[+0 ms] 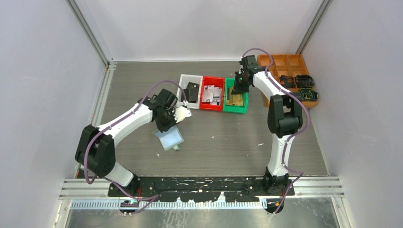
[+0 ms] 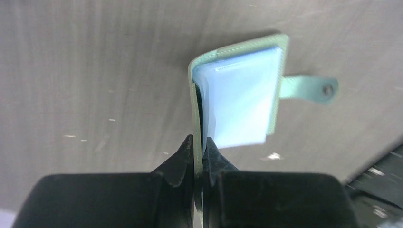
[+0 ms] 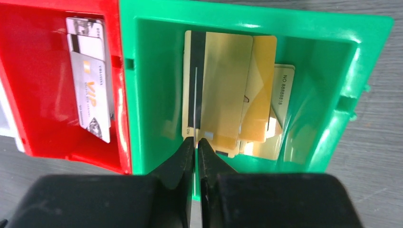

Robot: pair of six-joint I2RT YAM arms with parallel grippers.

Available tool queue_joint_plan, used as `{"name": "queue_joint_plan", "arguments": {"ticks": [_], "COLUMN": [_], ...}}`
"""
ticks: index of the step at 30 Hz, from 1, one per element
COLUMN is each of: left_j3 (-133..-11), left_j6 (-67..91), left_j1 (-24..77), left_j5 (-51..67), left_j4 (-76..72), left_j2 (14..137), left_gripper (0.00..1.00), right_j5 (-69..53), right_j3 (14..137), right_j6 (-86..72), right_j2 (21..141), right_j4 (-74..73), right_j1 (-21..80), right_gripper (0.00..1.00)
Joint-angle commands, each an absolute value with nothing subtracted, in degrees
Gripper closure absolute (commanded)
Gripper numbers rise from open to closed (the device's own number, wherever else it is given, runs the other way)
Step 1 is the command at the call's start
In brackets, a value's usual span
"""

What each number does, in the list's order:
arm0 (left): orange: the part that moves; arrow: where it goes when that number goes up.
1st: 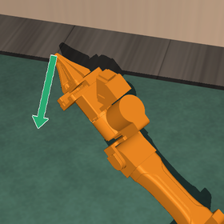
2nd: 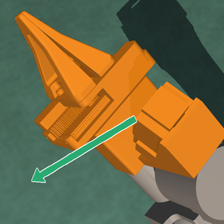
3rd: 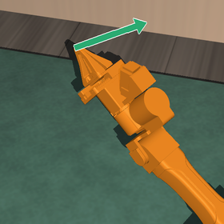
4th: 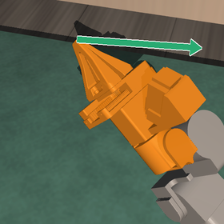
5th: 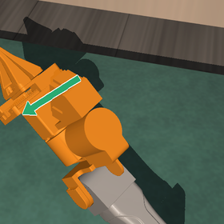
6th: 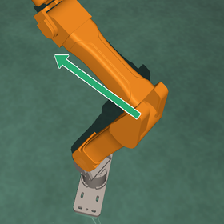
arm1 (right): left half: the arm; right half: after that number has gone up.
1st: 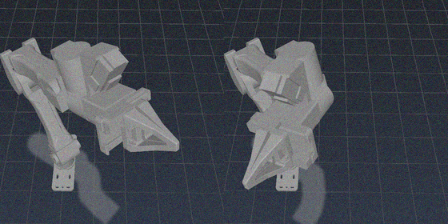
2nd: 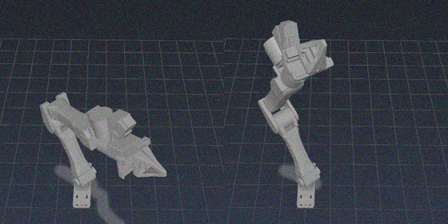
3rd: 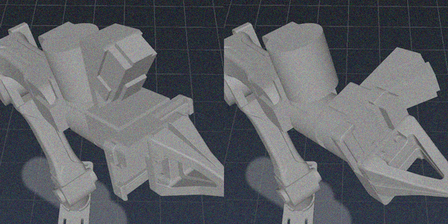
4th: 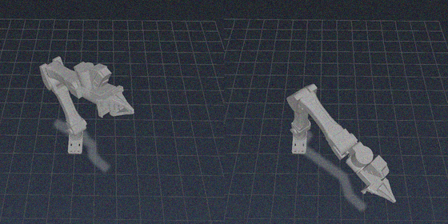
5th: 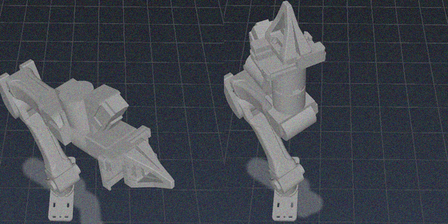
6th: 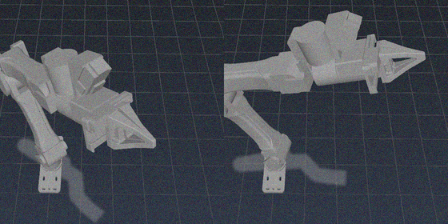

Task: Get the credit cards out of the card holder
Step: Place the credit card in the storage box.

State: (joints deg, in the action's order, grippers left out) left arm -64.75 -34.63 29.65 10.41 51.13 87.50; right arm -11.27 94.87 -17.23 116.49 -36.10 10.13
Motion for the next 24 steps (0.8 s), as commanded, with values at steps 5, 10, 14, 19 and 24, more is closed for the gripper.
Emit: {"name": "queue_joint_plan", "arguments": {"ticks": [5,10,14,19,24], "left_j3": [-54.7,-54.2,-57.2,-55.8,-52.8], "left_j6": [-42.9,-42.4,-32.2,-25.2,-31.4], "left_j1": [37.9,39.2,39.9,41.7,42.9], "left_j5": [-17.1,-22.4,-21.0,-21.0,-23.7], "left_j4": [22.8,17.2,22.9,21.7,16.1], "left_j2": [84.8,86.6,86.0,82.6,84.1], "left_gripper": [1.0,1.0,1.0,1.0,0.97], "right_j5": [-6.8,-1.0,2.3,-2.5,-7.5], "right_j3": [98.5,98.6,96.1,90.4,85.3], "right_j6": [-16.9,-16.3,-17.3,-20.0,-24.3], "right_j2": [116.4,114.3,109.7,101.1,95.4], "right_j4": [-36.3,-37.2,-35.8,-31.0,-27.8], "right_j1": [11.2,12.4,13.0,15.1,16.3], "right_gripper": [0.71,0.57,0.56,0.52,0.47]}}
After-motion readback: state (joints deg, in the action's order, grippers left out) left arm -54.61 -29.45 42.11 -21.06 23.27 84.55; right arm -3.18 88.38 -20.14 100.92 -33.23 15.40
